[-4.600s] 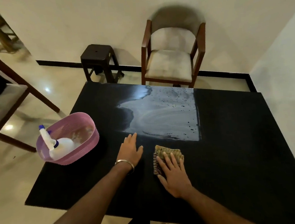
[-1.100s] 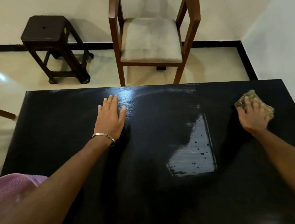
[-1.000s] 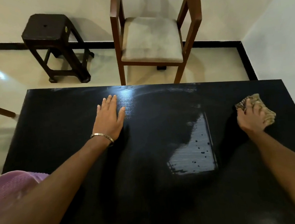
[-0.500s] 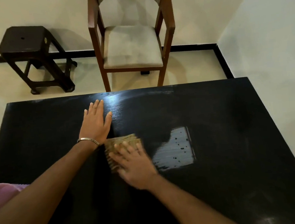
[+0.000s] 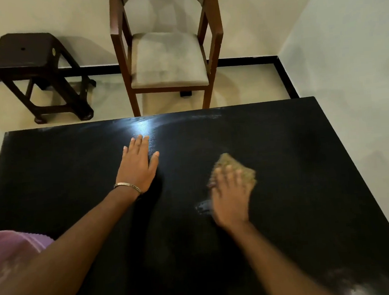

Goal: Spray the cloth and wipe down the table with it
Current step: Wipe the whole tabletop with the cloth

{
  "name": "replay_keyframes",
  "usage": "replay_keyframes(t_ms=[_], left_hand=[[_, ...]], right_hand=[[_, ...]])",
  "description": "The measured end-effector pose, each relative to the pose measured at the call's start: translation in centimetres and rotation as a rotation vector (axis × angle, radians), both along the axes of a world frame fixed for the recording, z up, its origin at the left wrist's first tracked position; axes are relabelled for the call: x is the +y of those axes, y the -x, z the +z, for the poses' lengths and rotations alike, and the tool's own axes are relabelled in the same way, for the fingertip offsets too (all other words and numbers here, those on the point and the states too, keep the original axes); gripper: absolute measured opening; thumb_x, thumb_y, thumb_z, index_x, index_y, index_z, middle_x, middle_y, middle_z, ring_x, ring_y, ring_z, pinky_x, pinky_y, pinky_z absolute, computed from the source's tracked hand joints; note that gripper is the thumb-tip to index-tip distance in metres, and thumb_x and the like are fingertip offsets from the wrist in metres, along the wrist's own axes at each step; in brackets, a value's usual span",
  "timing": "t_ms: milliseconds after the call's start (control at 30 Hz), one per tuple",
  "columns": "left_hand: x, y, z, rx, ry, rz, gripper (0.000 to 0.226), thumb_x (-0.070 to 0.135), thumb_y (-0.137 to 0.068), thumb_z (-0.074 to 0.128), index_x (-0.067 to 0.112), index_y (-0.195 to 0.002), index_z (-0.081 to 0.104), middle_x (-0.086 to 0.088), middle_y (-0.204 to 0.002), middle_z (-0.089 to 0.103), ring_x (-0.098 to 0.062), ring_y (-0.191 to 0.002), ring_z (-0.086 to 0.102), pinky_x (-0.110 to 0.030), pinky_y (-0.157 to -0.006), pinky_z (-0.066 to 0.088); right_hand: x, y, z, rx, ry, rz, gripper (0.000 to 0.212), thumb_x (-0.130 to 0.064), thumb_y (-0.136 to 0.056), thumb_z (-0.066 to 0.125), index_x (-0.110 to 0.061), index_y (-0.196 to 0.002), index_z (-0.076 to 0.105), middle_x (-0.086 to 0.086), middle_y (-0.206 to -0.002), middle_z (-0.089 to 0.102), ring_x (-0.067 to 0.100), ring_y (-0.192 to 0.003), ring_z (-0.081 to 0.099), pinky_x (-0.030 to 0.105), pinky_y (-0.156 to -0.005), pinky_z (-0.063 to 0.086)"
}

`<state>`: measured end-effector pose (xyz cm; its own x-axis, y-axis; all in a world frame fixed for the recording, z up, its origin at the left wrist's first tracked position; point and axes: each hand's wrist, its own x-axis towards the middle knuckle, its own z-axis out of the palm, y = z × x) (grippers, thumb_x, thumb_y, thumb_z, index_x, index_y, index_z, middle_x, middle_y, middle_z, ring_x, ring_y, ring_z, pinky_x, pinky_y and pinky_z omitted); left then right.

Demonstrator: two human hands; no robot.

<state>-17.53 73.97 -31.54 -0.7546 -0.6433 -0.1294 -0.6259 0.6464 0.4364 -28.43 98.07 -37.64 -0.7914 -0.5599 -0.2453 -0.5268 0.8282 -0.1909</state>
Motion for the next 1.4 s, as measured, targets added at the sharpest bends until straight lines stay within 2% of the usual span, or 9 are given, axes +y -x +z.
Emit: replay_keyframes(t_ms=[133, 233, 400, 633, 767, 900, 967, 1133, 1400], left_hand=[[1.6, -0.1, -0.1, -0.077, 0.022, -0.053, 0.062, 0.044, -0.101, 0.027, 0.014, -0.153, 0.012, -0.006, -0.161, 0.009, -0.022, -0.149, 0.002, -0.043, -0.121, 0.004], [2.7, -0.6, -0.6, -0.168, 0.045, -0.088, 0.063, 0.046, -0.1, 0.027, 0.015, -0.153, 0.011, -0.008, -0.161, 0.007, -0.024, -0.149, 0.002, -0.045, -0.121, 0.005], [3.8, -1.6, -1.5, -0.312, 0.101, -0.14, 0.068, 0.048, -0.098, 0.034, 0.015, -0.153, 0.011, -0.011, -0.161, 0.006, -0.029, -0.149, 0.005, -0.049, -0.12, 0.008], [4.5, -3.0, -1.8, -0.459, 0.096, -0.177, 0.075, 0.049, -0.093, 0.047, 0.019, -0.153, 0.014, -0.009, -0.16, 0.011, -0.029, -0.147, 0.012, -0.051, -0.119, 0.012], [4.7, -3.6, -2.2, -0.505, 0.102, -0.204, 0.075, 0.046, -0.092, 0.052, 0.019, -0.152, 0.015, -0.009, -0.161, 0.008, -0.029, -0.147, 0.014, -0.051, -0.119, 0.013], [4.7, -3.5, -2.2, -0.519, 0.116, -0.212, 0.074, 0.043, -0.092, 0.053, 0.019, -0.152, 0.017, -0.009, -0.161, 0.009, -0.03, -0.146, 0.016, -0.051, -0.118, 0.014], [4.5, -3.4, -2.1, -0.526, 0.117, -0.222, 0.072, 0.041, -0.092, 0.052, 0.019, -0.152, 0.018, -0.009, -0.16, 0.009, -0.03, -0.146, 0.016, -0.051, -0.119, 0.014], [4.0, -3.2, -1.7, -0.498, 0.096, -0.202, 0.073, 0.04, -0.092, 0.055, 0.02, -0.152, 0.018, -0.008, -0.16, 0.011, -0.029, -0.147, 0.016, -0.051, -0.119, 0.014], [1.0, -4.4, -1.7, -0.444, 0.067, -0.163, 0.071, 0.041, -0.093, 0.053, 0.021, -0.152, 0.017, -0.004, -0.161, 0.011, -0.025, -0.147, 0.016, -0.05, -0.119, 0.015]], right_hand=[[-4.6, -13.7, 1.5, -0.175, -0.02, 0.617, 0.059, -0.045, -0.1, 0.03, -0.034, -0.156, 0.017, -0.003, -0.167, 0.003, 0.027, -0.153, -0.007, 0.061, -0.114, -0.018], [-2.9, -13.3, 2.0, -0.229, 0.022, 0.718, 0.058, -0.048, -0.1, 0.028, -0.039, -0.156, 0.013, -0.01, -0.166, -0.004, 0.021, -0.152, -0.012, 0.057, -0.117, -0.013], [8.1, -1.3, 0.0, -0.034, 0.012, 0.166, 0.06, -0.045, -0.098, 0.035, -0.038, -0.155, 0.019, -0.006, -0.165, 0.011, 0.023, -0.153, 0.01, 0.053, -0.122, 0.007], [13.4, 8.5, 1.0, -0.119, -0.097, -0.484, 0.063, -0.045, -0.103, 0.031, -0.037, -0.157, 0.0, 0.0, -0.167, -0.003, 0.028, -0.153, -0.007, 0.061, -0.12, 0.003], [4.7, -2.3, 0.4, -0.061, -0.041, -0.026, 0.065, -0.045, -0.094, 0.028, -0.031, -0.157, 0.023, 0.002, -0.165, 0.014, 0.034, -0.152, 0.013, 0.063, -0.119, 0.008], [-0.3, -12.0, 1.6, -0.233, -0.069, 0.534, 0.062, -0.046, -0.101, 0.027, -0.04, -0.156, 0.001, -0.008, -0.164, -0.015, 0.023, -0.149, -0.023, 0.059, -0.118, -0.013], [0.2, -11.5, 1.7, -0.238, -0.036, 0.639, 0.059, -0.047, -0.101, 0.027, -0.042, -0.156, 0.003, -0.011, -0.164, -0.012, 0.018, -0.149, -0.021, 0.054, -0.118, -0.015], [6.8, 1.0, -0.7, -0.031, -0.002, 0.21, 0.059, -0.045, -0.096, 0.037, -0.035, -0.154, 0.029, -0.002, -0.163, 0.026, 0.026, -0.151, 0.021, 0.057, -0.119, 0.019], [8.4, 19.0, 0.7, -0.099, -0.1, -0.444, 0.061, -0.047, -0.104, 0.029, -0.033, -0.159, 0.004, 0.003, -0.167, -0.002, 0.032, -0.152, -0.005, 0.059, -0.12, -0.004]])
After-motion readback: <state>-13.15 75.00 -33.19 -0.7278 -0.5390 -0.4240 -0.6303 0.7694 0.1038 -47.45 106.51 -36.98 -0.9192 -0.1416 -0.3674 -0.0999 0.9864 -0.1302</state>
